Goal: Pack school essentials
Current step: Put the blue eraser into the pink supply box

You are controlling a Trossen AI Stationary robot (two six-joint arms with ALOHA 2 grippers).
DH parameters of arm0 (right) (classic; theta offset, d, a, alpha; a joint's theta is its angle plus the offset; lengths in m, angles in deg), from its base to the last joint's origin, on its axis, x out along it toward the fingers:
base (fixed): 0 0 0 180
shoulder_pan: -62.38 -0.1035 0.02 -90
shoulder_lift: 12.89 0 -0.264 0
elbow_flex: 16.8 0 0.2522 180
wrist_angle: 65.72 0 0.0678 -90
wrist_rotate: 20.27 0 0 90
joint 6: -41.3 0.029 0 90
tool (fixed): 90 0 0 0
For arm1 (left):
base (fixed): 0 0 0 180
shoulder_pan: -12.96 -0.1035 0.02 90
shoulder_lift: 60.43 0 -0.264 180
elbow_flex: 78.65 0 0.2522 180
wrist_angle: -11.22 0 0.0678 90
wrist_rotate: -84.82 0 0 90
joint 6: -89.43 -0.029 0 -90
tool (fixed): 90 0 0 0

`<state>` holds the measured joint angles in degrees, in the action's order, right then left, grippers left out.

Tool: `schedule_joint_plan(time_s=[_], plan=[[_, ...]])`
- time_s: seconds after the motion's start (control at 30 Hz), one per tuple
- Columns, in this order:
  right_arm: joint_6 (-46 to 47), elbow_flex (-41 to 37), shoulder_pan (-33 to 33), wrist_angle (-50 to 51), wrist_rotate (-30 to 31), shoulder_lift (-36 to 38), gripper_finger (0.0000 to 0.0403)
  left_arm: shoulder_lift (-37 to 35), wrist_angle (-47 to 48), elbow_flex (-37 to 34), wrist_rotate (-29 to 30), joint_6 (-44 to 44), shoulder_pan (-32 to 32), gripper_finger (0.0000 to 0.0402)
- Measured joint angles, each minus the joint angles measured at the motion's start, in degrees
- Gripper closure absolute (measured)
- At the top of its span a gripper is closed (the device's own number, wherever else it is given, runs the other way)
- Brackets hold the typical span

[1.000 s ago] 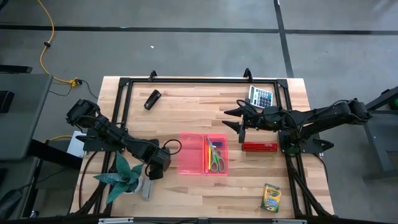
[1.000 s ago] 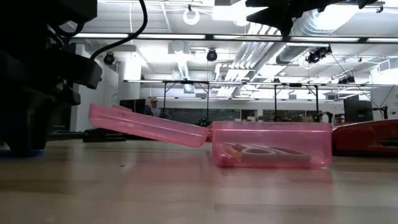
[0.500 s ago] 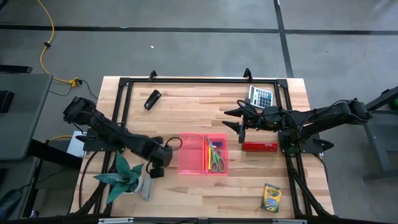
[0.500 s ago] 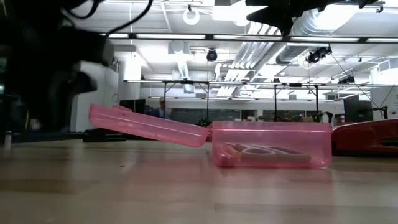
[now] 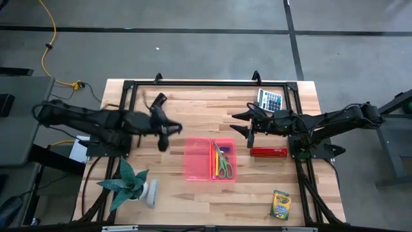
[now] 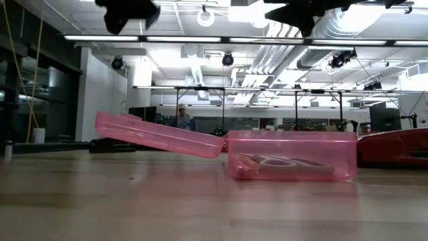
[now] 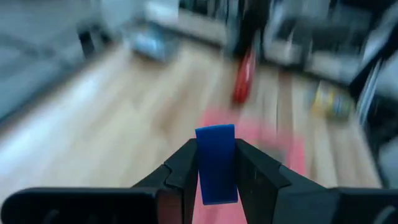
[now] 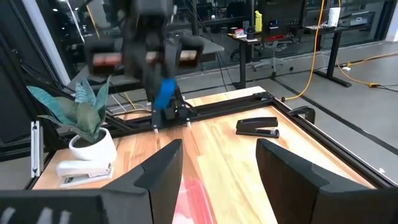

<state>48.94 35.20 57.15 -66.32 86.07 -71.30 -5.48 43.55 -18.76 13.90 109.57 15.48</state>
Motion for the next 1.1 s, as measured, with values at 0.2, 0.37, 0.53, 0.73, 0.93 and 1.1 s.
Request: schedule_joint_plan(time_s=[0.2,0.37,0.53,0.73,0.93,1.1], plan=[[0.0,0.0,0.0,-0.8,-0.4,0.0,0.0206,-6.9,-24.6,-7.9,0.6,-6.0,-3.3,0.0316],[0.0,0.0,0.0,-1.6,-0.4,0.0,0.0206,-5.8,-44.2,-17.2,-5.1,-4.1,-5.2,0.0316],[0.0,0.0,0.0,-1.8,-0.4,0.0,0.0206,-2.0,-55.6,-21.2,-8.7,-3.8,-6.2,0.0316],[-0.1,0.0,0.0,-1.8,-0.4,0.0,0.0206,-1.0,-57.4,-21.1,-9.5,-3.8,-7.1,0.0316],[0.0,0.0,0.0,-1.8,-0.4,0.0,0.0206,-0.9,-57.4,-21.1,-9.6,-3.8,-7.5,0.0316],[0.6,0.0,0.0,-1.8,-0.5,0.0,0.0206,-0.9,-57.4,-21.1,-9.4,-3.8,-7.5,0.0316]])
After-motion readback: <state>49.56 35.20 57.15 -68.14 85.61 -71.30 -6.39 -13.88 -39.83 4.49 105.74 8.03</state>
